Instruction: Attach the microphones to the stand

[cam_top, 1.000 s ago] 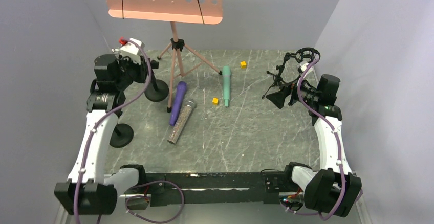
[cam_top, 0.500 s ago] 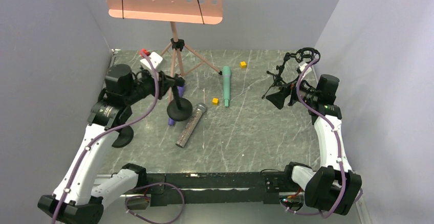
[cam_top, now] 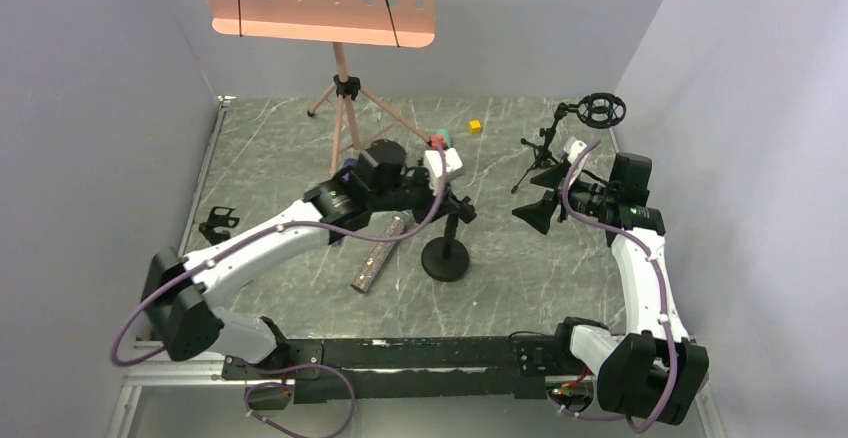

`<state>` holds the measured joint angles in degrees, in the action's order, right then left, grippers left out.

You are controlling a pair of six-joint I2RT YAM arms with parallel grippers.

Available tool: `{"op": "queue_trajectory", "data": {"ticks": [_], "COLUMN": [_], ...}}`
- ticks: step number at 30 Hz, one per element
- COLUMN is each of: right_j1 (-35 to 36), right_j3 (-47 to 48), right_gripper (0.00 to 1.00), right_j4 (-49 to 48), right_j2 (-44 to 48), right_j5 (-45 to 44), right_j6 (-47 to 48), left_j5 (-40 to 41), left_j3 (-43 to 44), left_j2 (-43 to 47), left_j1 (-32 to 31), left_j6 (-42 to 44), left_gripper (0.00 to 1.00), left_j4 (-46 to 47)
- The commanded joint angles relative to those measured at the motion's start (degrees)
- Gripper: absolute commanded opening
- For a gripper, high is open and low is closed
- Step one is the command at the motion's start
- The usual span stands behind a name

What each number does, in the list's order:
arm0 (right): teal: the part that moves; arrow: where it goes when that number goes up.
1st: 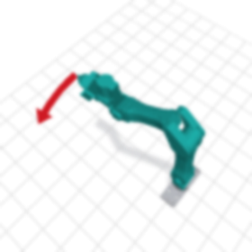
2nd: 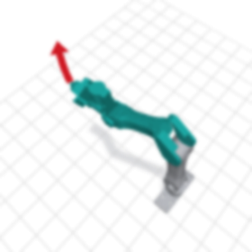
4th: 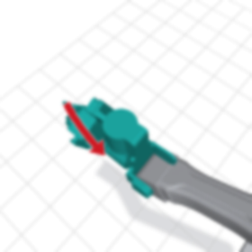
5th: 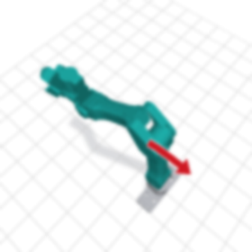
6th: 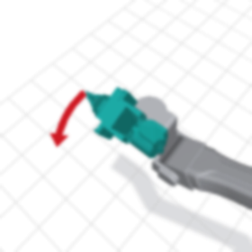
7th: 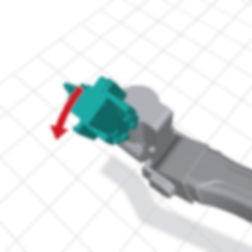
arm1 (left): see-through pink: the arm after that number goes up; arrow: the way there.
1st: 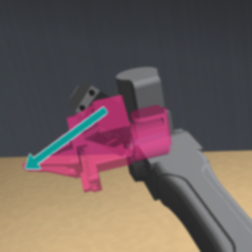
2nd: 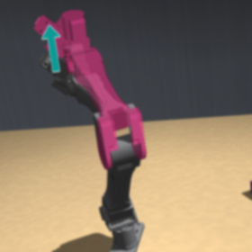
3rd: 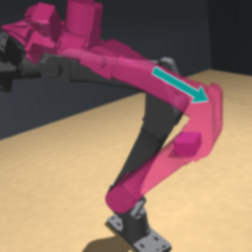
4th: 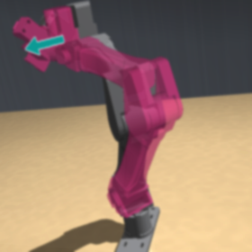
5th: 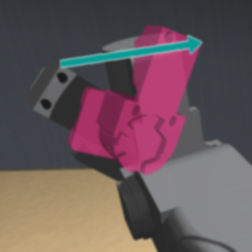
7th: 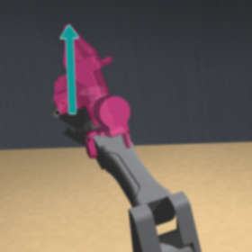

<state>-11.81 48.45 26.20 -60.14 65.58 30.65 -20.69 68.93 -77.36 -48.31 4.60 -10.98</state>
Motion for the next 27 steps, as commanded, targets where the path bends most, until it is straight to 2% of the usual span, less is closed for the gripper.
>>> {"op": "queue_trajectory", "data": {"ticks": [1, 4, 6, 7, 9, 12, 14, 17, 19, 24, 27], "right_j1": [-0.6, -0.8, -0.8, -0.8, -0.8, -0.8, -0.7, -0.6, -0.6, -0.4, -0.3], "right_j3": [1.7, 1.8, 1.5, 1.5, 1.7, 2.4, 2.9, 3.3, 3.4, 3.3, 3.5], "right_gripper": [1.00, 1.00, 1.00, 1.00, 1.00, 1.00, 1.00, 1.00, 1.00, 1.00, 1.00], "right_j4": [6.6, 11.2, 16.8, 20.7, 26.1, 29.6, 31.6, 33.8, 35.2, 38.4, 39.3], "right_j2": [1.2, 1.1, 0.6, 0.3, -0.3, -1.6, -2.5, -3.8, -4.7, -6.8, -8.0], "right_j5": [3.9, 6.3, 9.1, 10.1, 11.3, 11.4, 10.9, 10.6, 10.2, 10.2, 9.9], "right_j6": [11.6, 18.0, 27.0, 32.3, 39.9, 43.6, 45.9, 48.4, 50.1, 54.7, 56.1], "left_j5": [0.2, -0.7, -0.3, 0.5, 0.9, 1.6, 1.5, 1.9, 2.9, 4.6, 2.9], "left_j3": [4.5, 4.4, 4.4, 4.5, 4.4, 2.6, 0.8, -1.0, -2.3, -6.7, -10.3], "left_j2": [-4.2, -6.7, -8.3, -8.7, -9.2, -8.1, -6.7, -4.2, -2.3, 4.5, 9.2], "left_j1": [-2.2, -3.1, -3.8, -4.0, -4.2, -4.4, -4.4, -4.4, -4.4, -3.0, 0.1], "left_j6": [1.6, 0.7, 0.5, 0.0, -0.9, -2.2, -2.4, -2.4, -2.8, -3.0, -4.1], "left_gripper": [0.00, 0.00, 0.02, 0.08, 0.29, 0.63, 0.76, 0.86, 0.97, 0.99, 0.99], "left_j4": [13.1, 15.4, 15.1, 14.6, 13.3, 13.1, 13.8, 14.2, 14.6, 14.0, 14.1]}}
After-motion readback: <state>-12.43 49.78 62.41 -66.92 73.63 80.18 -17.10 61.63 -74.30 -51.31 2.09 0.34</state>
